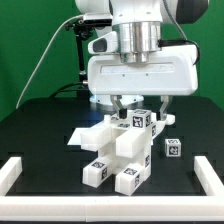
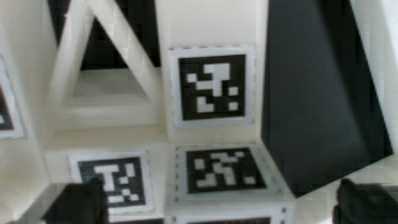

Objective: Assemble chair

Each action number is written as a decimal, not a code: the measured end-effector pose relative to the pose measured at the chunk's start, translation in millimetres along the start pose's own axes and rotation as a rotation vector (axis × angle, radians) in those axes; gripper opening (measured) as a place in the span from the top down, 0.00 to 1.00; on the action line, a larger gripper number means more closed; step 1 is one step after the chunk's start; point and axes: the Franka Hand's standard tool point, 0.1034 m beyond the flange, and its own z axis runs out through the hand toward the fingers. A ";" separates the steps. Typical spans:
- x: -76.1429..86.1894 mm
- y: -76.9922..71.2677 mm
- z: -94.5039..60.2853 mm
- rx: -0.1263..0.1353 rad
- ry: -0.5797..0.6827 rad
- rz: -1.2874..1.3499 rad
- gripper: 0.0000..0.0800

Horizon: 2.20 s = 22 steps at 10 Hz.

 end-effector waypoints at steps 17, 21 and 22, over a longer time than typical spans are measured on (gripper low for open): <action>-22.4 -29.1 -35.1 0.012 -0.053 0.022 0.19; -78.0 -40.5 -38.9 -0.005 -0.072 0.152 0.19; -89.3 -45.8 -38.5 -0.019 -0.072 0.194 0.19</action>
Offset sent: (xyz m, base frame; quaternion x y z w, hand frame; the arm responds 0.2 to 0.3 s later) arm -0.0185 0.0076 0.0252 -0.0002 -0.0447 0.0142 0.9989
